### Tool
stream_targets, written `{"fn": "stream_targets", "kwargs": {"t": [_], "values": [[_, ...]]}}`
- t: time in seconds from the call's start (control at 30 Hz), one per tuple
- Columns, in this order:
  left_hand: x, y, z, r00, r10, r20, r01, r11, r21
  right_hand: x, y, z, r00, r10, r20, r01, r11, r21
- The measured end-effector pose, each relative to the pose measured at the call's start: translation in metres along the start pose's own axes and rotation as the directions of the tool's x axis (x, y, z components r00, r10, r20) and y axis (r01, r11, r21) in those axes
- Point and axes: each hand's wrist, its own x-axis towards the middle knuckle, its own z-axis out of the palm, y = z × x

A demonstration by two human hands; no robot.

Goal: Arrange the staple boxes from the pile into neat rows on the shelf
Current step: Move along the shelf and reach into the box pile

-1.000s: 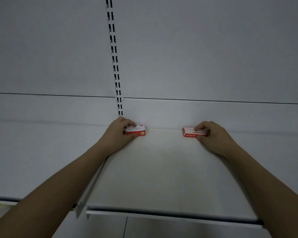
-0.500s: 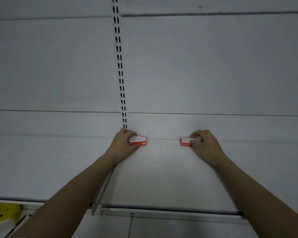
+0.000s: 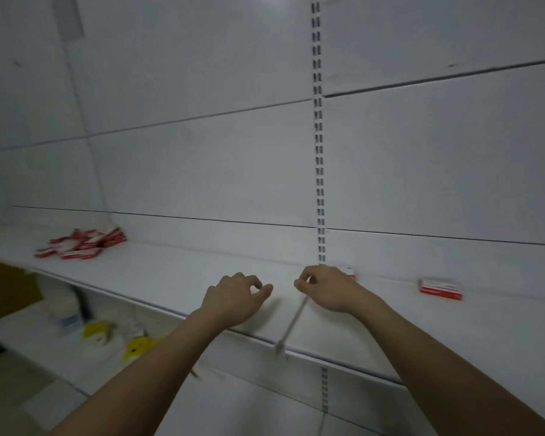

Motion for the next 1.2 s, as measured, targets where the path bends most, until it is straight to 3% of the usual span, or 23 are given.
{"fn": "stream_targets", "kwargs": {"t": [0.13,0.7,0.97,1.2], "values": [[-0.03,-0.064,-0.025,0.993,-0.111,-0.043,0.111,0.994,-0.012,0.013,-0.07,0.032,0.995,-0.08,0.063,0.083,0.996,-0.044],[-0.123,-0.415,-0.126,0.937,-0.332,-0.113,0.324,0.943,-0.08,0.095,-0.381,0.232,0.942,-0.288,0.171,0.31,0.943,-0.121],[-0.113,-0.514,-0.157,0.926,-0.354,-0.131,0.33,0.927,-0.179,0.154,-0.446,0.275,0.934,-0.319,0.161,0.343,0.926,-0.158],[-0.034,-0.59,-0.17,0.934,-0.324,-0.149,0.311,0.945,-0.105,0.247,-0.478,0.322,0.929,-0.347,0.132,0.364,0.92,-0.143]]}}
